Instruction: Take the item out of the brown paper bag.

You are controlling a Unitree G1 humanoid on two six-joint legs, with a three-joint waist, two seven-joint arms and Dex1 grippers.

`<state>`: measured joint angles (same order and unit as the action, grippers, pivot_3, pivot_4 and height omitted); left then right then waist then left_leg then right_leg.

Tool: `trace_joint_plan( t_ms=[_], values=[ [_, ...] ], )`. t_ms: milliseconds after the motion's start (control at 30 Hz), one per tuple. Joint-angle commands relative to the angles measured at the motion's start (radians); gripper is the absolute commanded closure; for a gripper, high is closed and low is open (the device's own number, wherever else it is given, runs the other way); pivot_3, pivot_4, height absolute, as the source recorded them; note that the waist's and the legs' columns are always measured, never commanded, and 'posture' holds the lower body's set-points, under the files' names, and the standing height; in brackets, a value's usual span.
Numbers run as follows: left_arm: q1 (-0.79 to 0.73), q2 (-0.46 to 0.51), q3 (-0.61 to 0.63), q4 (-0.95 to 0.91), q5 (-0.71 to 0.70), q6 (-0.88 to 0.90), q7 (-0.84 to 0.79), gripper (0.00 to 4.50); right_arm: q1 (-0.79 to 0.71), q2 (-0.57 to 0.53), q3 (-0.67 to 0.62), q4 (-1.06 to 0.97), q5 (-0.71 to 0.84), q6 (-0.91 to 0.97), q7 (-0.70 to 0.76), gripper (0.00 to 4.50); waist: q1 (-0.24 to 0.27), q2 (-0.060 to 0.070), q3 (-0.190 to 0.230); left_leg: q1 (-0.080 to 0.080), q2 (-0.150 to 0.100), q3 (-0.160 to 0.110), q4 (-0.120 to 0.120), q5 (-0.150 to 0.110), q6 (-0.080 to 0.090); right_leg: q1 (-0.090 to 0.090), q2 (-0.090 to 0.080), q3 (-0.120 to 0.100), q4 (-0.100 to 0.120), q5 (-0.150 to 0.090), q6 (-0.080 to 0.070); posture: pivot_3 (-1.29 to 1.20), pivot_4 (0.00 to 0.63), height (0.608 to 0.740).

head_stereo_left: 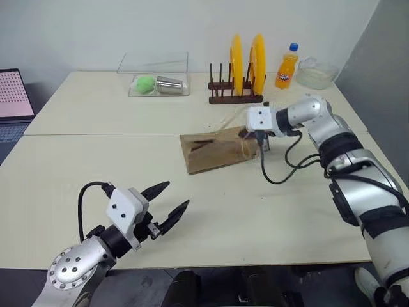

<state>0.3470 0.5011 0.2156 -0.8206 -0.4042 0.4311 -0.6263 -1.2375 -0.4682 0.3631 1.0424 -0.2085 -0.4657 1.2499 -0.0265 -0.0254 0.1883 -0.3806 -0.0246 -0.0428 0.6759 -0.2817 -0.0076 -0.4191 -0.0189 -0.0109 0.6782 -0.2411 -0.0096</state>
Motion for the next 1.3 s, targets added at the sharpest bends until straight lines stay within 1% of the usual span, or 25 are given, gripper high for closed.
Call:
trace_joint_plan(
  t_ms=[33,100,167,400,567,633,767,867,1067,1100,1133,1167,1200,1300],
  values=[
    [0.011,0.024,0.008,0.004,-0.002,-0.06,-0.035,1.09,0.079,-0.047,-0.034,-0.226,0.082,0.044,0.115,4.49,0.001,0.0,0.0,0.0,0.0,0.0,0.0,0.0,0.0,0.0,0.0,0.0,0.0,0.0,0.0,0.0,0.15,0.74],
    [0.02,0.04,0.002,0.017,0.001,-0.089,-0.061,1.09,0.152,-0.075,-0.036,-0.37,0.114,0.098,0.152,4.49,0.002,0.0,0.0,0.0,0.0,0.0,0.0,0.0,0.0,0.0,0.0,0.0,0.0,0.0,0.0,0.0,0.15,0.74],
    [0.026,0.051,-0.002,0.026,0.0,-0.112,-0.08,1.09,0.195,-0.091,-0.039,-0.464,0.129,0.146,0.159,4.49,0.001,0.001,0.0,0.0,0.0,0.0,0.0,0.0,0.0,0.0,0.0,0.0,0.0,0.0,0.0,0.0,0.15,0.74],
    [0.026,0.099,-0.005,0.054,-0.001,-0.176,-0.144,1.09,0.257,-0.122,-0.078,-0.665,0.173,0.278,0.134,4.49,0.002,0.002,0.001,0.0,0.001,0.0,0.0,0.0,0.0,0.0,0.0,-0.001,0.0,-0.001,0.0,0.0,0.15,0.74],
    [-0.003,0.175,0.001,0.07,-0.027,-0.222,-0.241,1.09,0.336,-0.174,-0.156,-0.921,0.288,0.501,0.123,4.49,0.008,0.002,0.001,0.0,0.001,-0.001,0.0,0.0,0.0,0.0,0.0,-0.001,-0.001,-0.001,0.0,0.0,0.15,0.74],
    [-0.038,0.215,0.001,0.085,-0.044,-0.233,-0.29,1.09,0.395,-0.199,-0.188,-1.035,0.331,0.596,0.103,4.49,0.012,0.002,0.001,-0.001,0.001,-0.002,0.0,0.0,0.0,0.0,0.0,-0.001,-0.001,-0.001,0.0,0.0,0.15,0.74],
    [-0.133,0.255,-0.013,0.13,-0.074,-0.231,-0.335,1.09,0.503,-0.225,-0.227,-1.178,0.37,0.719,0.033,4.49,0.023,0.002,0.001,-0.001,0.001,-0.002,0.0,0.0,0.0,0.0,0.0,-0.002,-0.002,-0.001,0.0,0.0,0.15,0.74],
    [-0.223,0.26,-0.035,0.171,-0.078,-0.224,-0.342,1.09,0.572,-0.227,-0.265,-1.271,0.407,0.815,-0.038,4.49,0.025,0.002,0.001,-0.001,0.001,-0.001,0.0,0.0,0.0,0.0,0.0,-0.002,-0.003,-0.003,0.004,0.0,0.15,0.74],
    [-0.405,0.27,-0.105,0.268,-0.065,-0.175,-0.357,1.09,0.739,-0.201,-0.386,-1.493,0.507,1.029,-0.232,4.49,0.026,0.002,0.001,-0.002,0.001,-0.002,0.0,0.0,0.0,0.0,0.0,-0.002,-0.002,-0.003,0.004,0.0,0.15,0.74],
    [-0.436,0.274,-0.121,0.283,-0.065,-0.165,-0.365,0.73,0.775,-0.198,-0.408,-1.539,0.528,1.064,-0.263,4.5,0.026,0.002,0.001,-0.002,0.001,-0.002,0.0,0.0,0.0,0.0,0.0,-0.002,-0.002,-0.003,0.005,0.0,0.15,0.74],
    [-0.462,0.279,-0.136,0.293,-0.066,-0.159,-0.376,0.55,0.811,-0.197,-0.427,-1.582,0.546,1.091,-0.286,4.5,0.026,0.002,0.001,-0.002,0.001,-0.002,0.0,0.0,0.0,0.0,0.0,-0.002,-0.002,-0.004,0.005,0.0,0.15,0.74],
    [-0.484,0.283,-0.15,0.301,-0.065,-0.157,-0.387,0.24,0.844,-0.197,-0.445,-1.621,0.563,1.117,-0.309,4.5,0.027,0.002,0.001,-0.002,0.001,-0.002,0.0,0.0,0.0,0.0,0.0,-0.003,-0.002,-0.004,0.005,0.0,0.15,0.74],
    [-0.507,0.288,-0.167,0.31,-0.055,-0.169,-0.407,0.02,0.88,-0.197,-0.462,-1.658,0.577,1.141,-0.332,4.5,0.027,0.002,0.001,-0.002,0.001,-0.002,0.0,0.0,0.0,0.0,0.0,-0.003,-0.002,-0.004,0.005,0.0,0.15,0.74],
    [-0.568,0.298,-0.222,0.33,-0.036,-0.185,-0.461,0.02,0.981,-0.214,-0.503,-1.753,0.602,1.189,-0.382,4.5,0.026,0.002,0.001,-0.003,0.0,-0.002,0.0,0.0,0.0,0.0,0.0,-0.002,-0.003,-0.004,0.006,0.0,0.15,0.74]
  ],
)
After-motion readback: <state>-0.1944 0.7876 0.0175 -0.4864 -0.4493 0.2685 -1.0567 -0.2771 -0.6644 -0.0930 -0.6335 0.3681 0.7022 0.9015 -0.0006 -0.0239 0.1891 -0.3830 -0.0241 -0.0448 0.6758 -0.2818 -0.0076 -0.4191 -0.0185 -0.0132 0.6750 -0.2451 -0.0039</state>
